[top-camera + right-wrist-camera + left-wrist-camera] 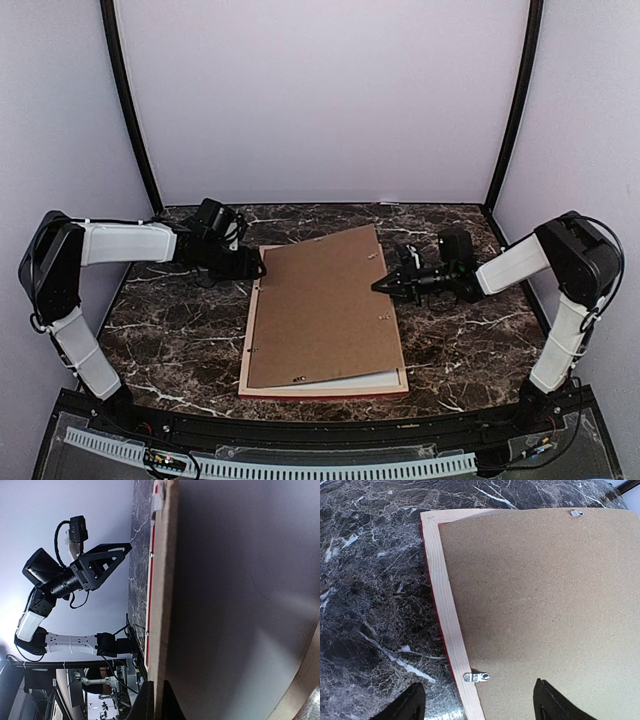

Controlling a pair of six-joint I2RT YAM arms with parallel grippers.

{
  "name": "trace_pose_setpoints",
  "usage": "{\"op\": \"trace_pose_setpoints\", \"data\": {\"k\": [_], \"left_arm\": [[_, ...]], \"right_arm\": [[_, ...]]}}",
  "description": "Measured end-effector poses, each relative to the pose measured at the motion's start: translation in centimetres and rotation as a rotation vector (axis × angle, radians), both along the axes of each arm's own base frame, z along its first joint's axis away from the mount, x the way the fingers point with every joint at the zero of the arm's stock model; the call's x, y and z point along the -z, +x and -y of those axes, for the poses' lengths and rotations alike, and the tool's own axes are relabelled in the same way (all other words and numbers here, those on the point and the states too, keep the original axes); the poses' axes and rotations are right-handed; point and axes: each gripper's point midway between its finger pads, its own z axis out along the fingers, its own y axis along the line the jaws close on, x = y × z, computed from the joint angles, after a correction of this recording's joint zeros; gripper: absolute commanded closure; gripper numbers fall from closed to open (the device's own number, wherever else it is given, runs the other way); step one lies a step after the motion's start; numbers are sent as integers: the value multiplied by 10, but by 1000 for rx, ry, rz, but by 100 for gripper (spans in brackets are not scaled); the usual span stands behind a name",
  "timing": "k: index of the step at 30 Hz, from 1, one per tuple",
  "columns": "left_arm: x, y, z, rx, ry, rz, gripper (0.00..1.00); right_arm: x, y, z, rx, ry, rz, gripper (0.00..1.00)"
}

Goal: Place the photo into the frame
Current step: Press the backboard against the photo.

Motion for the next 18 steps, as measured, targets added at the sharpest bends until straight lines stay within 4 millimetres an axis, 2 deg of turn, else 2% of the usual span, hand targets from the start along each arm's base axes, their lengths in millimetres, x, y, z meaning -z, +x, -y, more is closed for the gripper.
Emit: {"op": "trace_pose_setpoints", "data": {"k": [8, 13, 18], "left_arm": [[10, 0, 1, 2, 6, -19, 23], [7, 2, 2, 2, 3, -12, 23], [5, 4, 3, 3, 1, -6, 23]], "right_arm": [[7, 5, -1, -2, -60, 31, 87], [18, 6, 0, 1, -98, 25, 79], [21, 10, 0, 0, -121, 31, 73]]}}
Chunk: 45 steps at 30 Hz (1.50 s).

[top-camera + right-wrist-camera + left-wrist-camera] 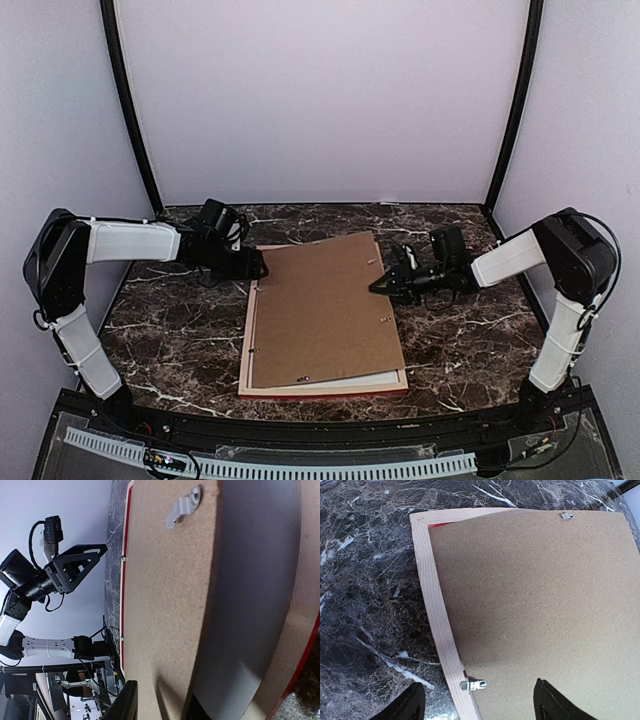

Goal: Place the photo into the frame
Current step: Press the backboard against the photo.

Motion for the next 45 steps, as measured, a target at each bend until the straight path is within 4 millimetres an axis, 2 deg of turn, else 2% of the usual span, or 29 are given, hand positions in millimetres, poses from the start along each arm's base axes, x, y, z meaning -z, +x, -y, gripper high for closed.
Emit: {"op": "trace_pose_setpoints", "data": {"k": [9, 24, 30, 45], "left_arm": [[-1, 4, 2, 4, 2, 6, 23], [5, 5, -1, -6, 19, 0, 23], [8, 4, 0, 3, 20, -6, 23], [20, 11, 25, 122, -34, -12, 22]], "right_arm": [[-1, 3, -6, -13, -22, 26, 69], [19, -2, -12, 15, -134, 30, 65], [19, -1, -13, 15, -150, 39, 64], [19, -1, -13, -1, -166, 47, 64]]}}
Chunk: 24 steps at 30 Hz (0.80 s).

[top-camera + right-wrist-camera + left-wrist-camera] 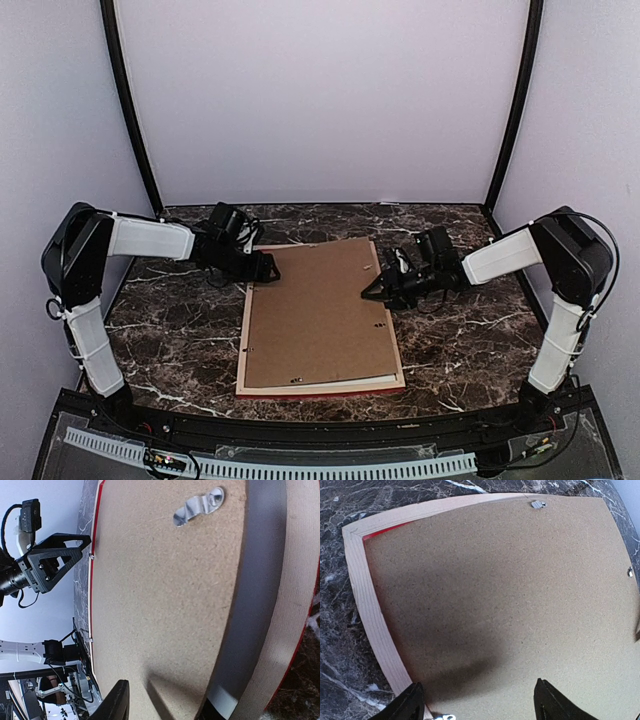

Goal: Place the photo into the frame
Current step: Press the backboard against the photo.

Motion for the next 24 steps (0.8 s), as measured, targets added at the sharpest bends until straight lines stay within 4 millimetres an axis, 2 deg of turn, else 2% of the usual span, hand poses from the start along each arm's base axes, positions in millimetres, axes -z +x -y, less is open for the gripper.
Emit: {"op": "trace_pose_setpoints", "data": {"k": [4, 14, 24], "left_arm": [[8, -2, 3, 14, -5, -20, 23], [10, -5, 4, 12, -6, -33, 23], [10, -24, 2, -22, -4, -87, 24]], "right_arm": [[0, 0, 0, -2, -2, 3, 64], [0, 0, 0, -2, -4, 7, 64], [0, 0, 0, -1, -6, 9, 64]]}}
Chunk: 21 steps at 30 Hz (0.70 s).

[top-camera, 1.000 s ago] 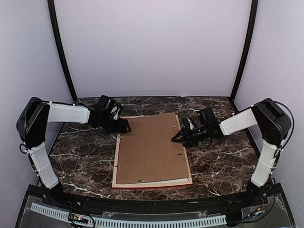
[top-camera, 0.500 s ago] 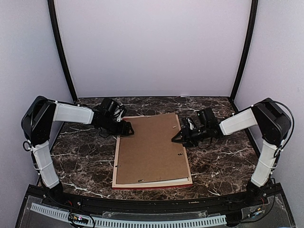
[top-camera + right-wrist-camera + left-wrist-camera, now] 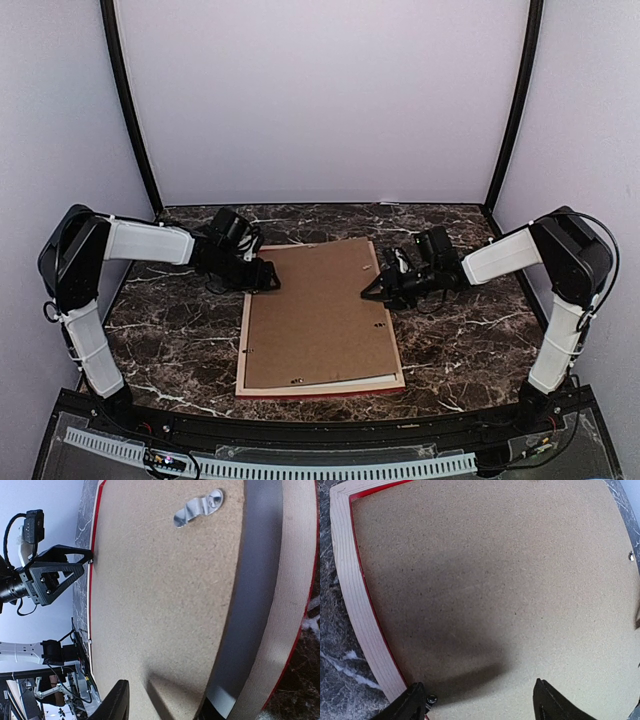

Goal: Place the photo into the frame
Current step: Press the backboard against the photo.

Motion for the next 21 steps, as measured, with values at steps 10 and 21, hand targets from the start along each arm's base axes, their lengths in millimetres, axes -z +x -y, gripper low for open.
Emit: {"op": "trace_pose_setpoints", "data": {"k": [10, 21], "left_arm": [[0, -12, -1, -27, -13, -51, 24], [0, -27, 1, -14, -28, -102, 25]], "right_arm": [[0, 0, -1, -1, 0, 1, 64], [0, 0, -1, 0, -2, 2, 64]]}}
